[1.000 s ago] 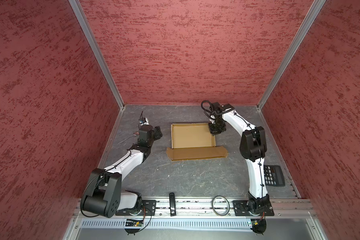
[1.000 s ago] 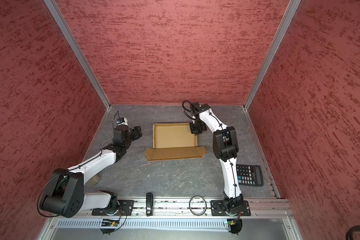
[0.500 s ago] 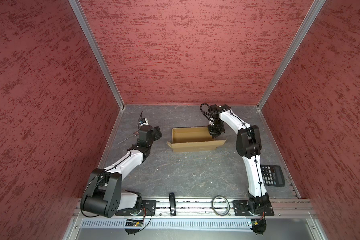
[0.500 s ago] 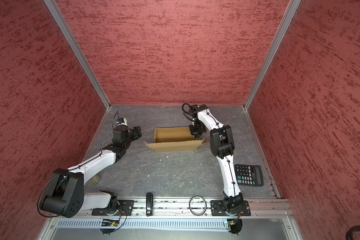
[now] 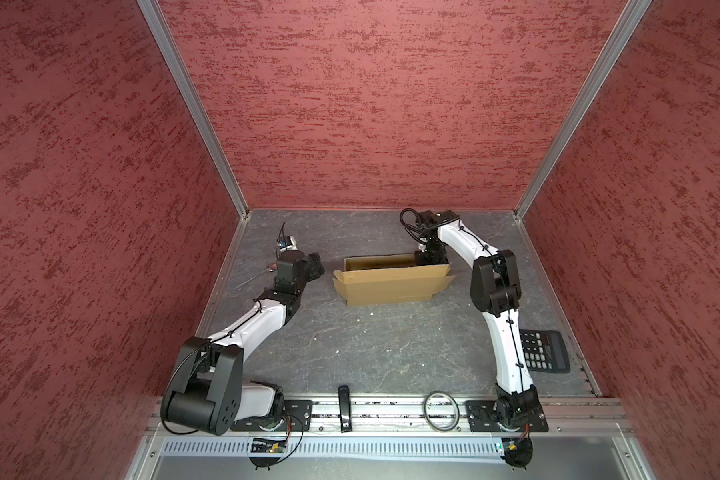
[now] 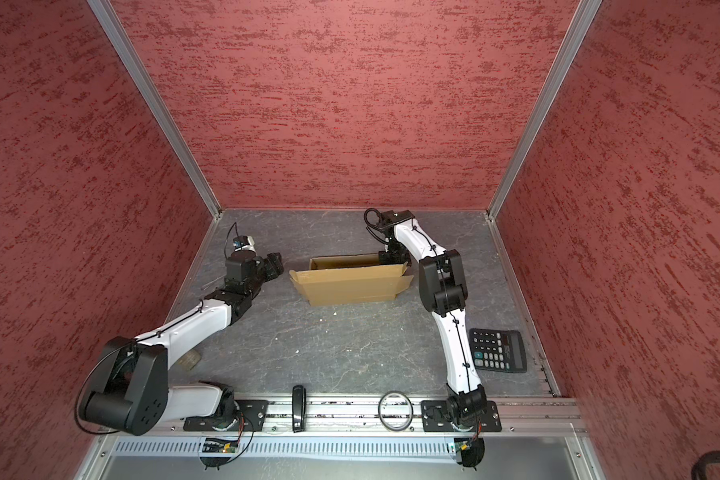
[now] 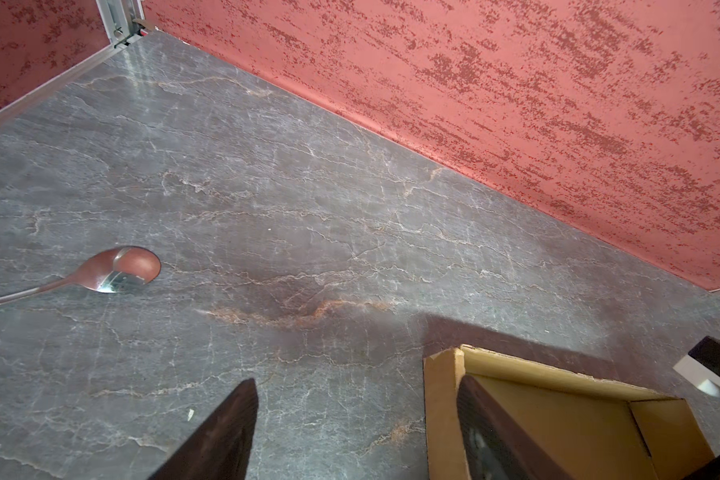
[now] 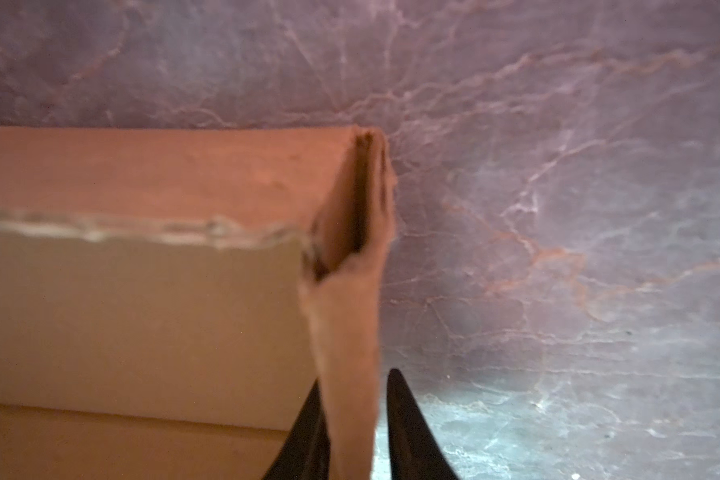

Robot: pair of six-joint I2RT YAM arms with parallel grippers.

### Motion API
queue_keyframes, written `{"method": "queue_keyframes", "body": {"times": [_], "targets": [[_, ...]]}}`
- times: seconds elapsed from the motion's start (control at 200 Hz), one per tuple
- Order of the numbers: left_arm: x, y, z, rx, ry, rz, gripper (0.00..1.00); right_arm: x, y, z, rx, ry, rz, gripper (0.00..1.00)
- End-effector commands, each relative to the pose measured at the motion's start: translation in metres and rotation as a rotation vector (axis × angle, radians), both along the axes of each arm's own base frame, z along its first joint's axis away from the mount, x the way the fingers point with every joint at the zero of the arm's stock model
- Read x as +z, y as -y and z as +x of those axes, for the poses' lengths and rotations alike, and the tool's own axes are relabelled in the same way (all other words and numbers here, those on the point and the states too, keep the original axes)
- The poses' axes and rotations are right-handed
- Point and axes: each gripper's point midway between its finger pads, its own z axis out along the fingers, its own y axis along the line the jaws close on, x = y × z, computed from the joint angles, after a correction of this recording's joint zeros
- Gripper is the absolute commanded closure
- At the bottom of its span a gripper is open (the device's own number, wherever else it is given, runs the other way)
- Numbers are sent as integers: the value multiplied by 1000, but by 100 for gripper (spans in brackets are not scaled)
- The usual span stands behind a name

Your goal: Fold the paper box

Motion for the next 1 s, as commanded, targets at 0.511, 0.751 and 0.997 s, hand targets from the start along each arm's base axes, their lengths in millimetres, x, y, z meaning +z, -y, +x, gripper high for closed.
{"method": "queue_keyframes", "body": {"times": [0.511, 0.751, 0.997], "targets": [[6, -1, -2, -9, -4, 4, 24, 43, -7, 14, -22, 114, 74, 56], [15, -2, -5, -10, 2, 14, 24, 53, -4, 16, -28, 137, 86, 52], [22, -3, -9, -11, -8, 22, 24, 62, 0, 19, -34, 165, 102, 51]]}}
